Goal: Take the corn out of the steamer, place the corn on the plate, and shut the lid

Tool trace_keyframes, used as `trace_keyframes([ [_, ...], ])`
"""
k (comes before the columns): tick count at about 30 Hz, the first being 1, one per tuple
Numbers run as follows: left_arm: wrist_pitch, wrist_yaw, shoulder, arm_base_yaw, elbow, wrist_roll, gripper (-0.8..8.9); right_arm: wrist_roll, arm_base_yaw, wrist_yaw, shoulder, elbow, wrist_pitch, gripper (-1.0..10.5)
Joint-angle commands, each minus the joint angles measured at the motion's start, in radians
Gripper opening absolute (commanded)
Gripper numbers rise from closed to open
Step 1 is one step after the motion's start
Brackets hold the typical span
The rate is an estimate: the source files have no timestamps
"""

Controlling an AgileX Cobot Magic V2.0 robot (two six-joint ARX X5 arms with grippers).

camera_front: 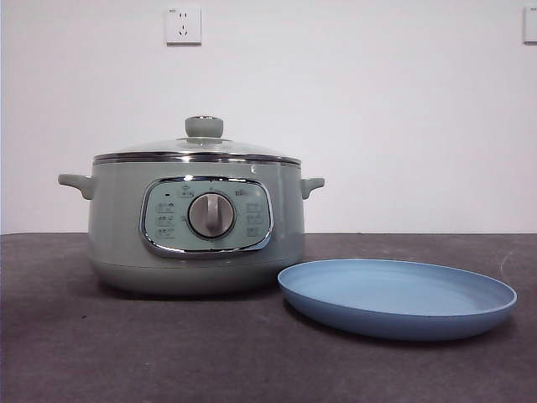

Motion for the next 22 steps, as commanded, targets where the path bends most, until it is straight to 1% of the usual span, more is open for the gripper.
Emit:
trace_keyframes([
  [1, 0.019, 0.003, -0.001, 0.003, 0.003, 0.015, 0.46, -0.011, 0.003, -0.004, 0.0, 0.002, 0.003, 0.5],
  [3, 0.022, 0.003, -0.001, 0.003, 0.005, 0.015, 2.31, -0.01, 0.003, -0.004, 0.0, 0.002, 0.003, 1.8],
  [4, 0.026, 0.003, -0.001, 0.003, 0.005, 0.015, 3.8, -0.008, 0.003, -0.004, 0.0, 0.002, 0.003, 3.0],
  [6, 0.035, 0.003, -0.001, 0.003, 0.005, 0.016, 5.49, 0.006, 0.003, -0.005, 0.0, 0.002, 0.003, 4.7],
  [7, 0.05, 0.003, 0.002, 0.003, 0.005, 0.016, 5.62, 0.018, 0.003, -0.005, 0.0, 0.002, 0.003, 5.5],
  [8, 0.064, 0.003, 0.003, 0.003, 0.005, 0.016, 5.62, 0.02, 0.003, -0.005, 0.001, 0.002, 0.003, 5.7],
  [15, 0.196, 0.003, 0.054, 0.002, 0.005, 0.01, 5.62, 0.019, 0.003, -0.004, 0.001, 0.002, 0.003, 5.7],
  [22, 0.316, 0.002, 0.211, -0.003, 0.047, 0.012, 5.62, 0.019, 0.003, 0.0, 0.02, 0.002, 0.004, 5.7],
])
